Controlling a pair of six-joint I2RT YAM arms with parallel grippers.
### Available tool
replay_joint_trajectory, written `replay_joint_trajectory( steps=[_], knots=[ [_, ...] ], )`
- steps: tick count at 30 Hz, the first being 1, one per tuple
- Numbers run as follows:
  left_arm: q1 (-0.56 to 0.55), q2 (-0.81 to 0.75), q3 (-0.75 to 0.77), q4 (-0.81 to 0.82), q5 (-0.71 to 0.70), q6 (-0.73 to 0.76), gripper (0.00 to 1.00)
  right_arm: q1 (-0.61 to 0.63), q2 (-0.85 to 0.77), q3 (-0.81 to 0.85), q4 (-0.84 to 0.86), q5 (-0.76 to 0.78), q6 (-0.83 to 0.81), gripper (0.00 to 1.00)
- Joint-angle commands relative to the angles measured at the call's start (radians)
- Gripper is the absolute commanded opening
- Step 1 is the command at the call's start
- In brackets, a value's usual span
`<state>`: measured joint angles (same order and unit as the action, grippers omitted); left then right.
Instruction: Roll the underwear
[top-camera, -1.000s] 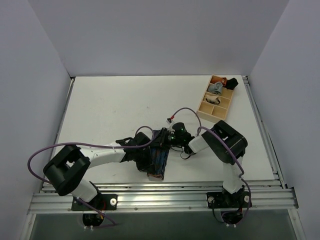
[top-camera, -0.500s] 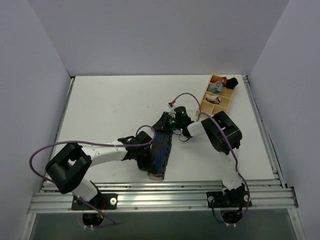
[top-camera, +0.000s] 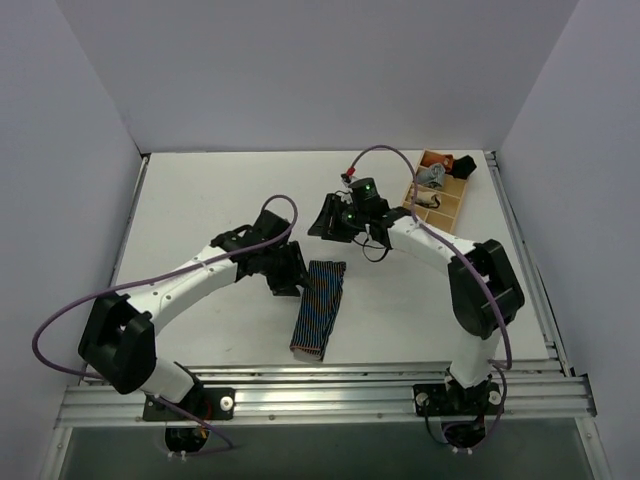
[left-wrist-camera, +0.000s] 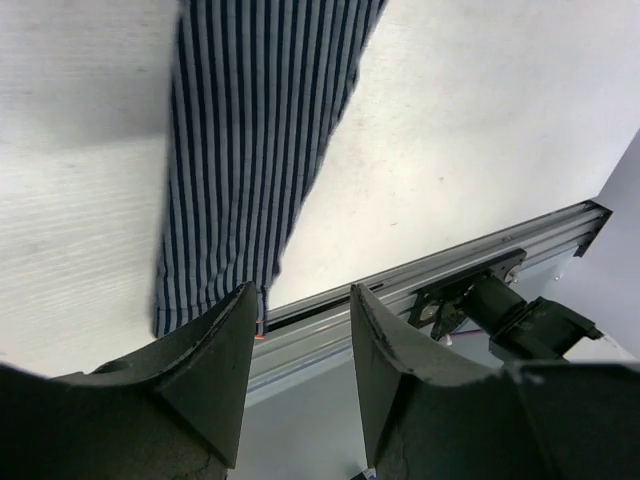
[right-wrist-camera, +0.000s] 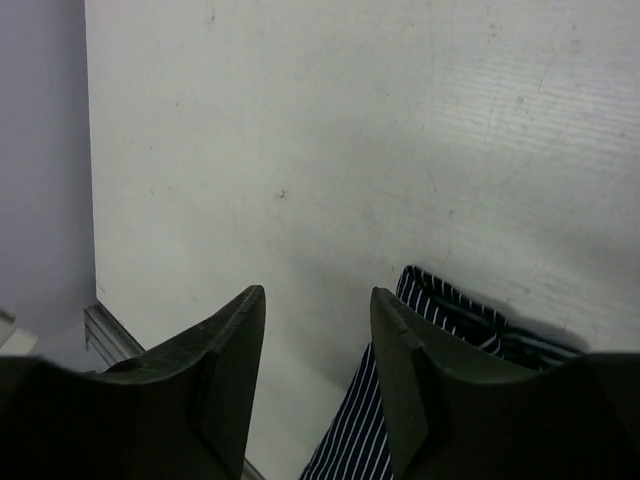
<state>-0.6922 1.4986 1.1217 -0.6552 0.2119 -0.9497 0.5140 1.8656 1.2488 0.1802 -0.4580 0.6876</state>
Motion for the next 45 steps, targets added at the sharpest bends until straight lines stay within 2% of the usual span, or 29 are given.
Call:
replay_joint_trajectory(
  steps=[1, 3, 7, 11, 15, 25, 35, 45],
  knots=[
    [0.066, -0.02, -0.072, -0.043, 0.095, 0.078, 0.51, 0.075, -0.129, -0.051, -0.261, 0.178, -0.014, 0.44],
    [0.089, -0.029, -0.143, 0.009, 0.144, 0.1, 0.51, 0.136, -0.195, -0.118, -0.288, 0.222, 0.027, 0.52],
    [0.099, -0.064, -0.215, 0.055, 0.197, 0.134, 0.56, 0.221, -0.282, -0.198, -0.295, 0.309, 0.127, 0.52],
    [0.112, -0.074, -0.313, 0.167, 0.28, 0.108, 0.56, 0.259, -0.287, -0.209, -0.375, 0.377, 0.162, 0.48],
    [0.125, -0.077, -0.395, 0.239, 0.326, 0.086, 0.56, 0.317, -0.322, -0.268, -0.374, 0.404, 0.22, 0.43],
    [0.125, -0.047, -0.51, 0.358, 0.382, 0.039, 0.56, 0.474, -0.376, -0.429, -0.256, 0.403, 0.332, 0.34],
    [0.125, -0.044, -0.574, 0.371, 0.357, -0.001, 0.51, 0.468, -0.375, -0.516, -0.194, 0.383, 0.308, 0.15],
    [0.125, -0.014, -0.628, 0.472, 0.371, -0.063, 0.46, 0.455, -0.349, -0.592, -0.116, 0.346, 0.303, 0.12]
  ],
)
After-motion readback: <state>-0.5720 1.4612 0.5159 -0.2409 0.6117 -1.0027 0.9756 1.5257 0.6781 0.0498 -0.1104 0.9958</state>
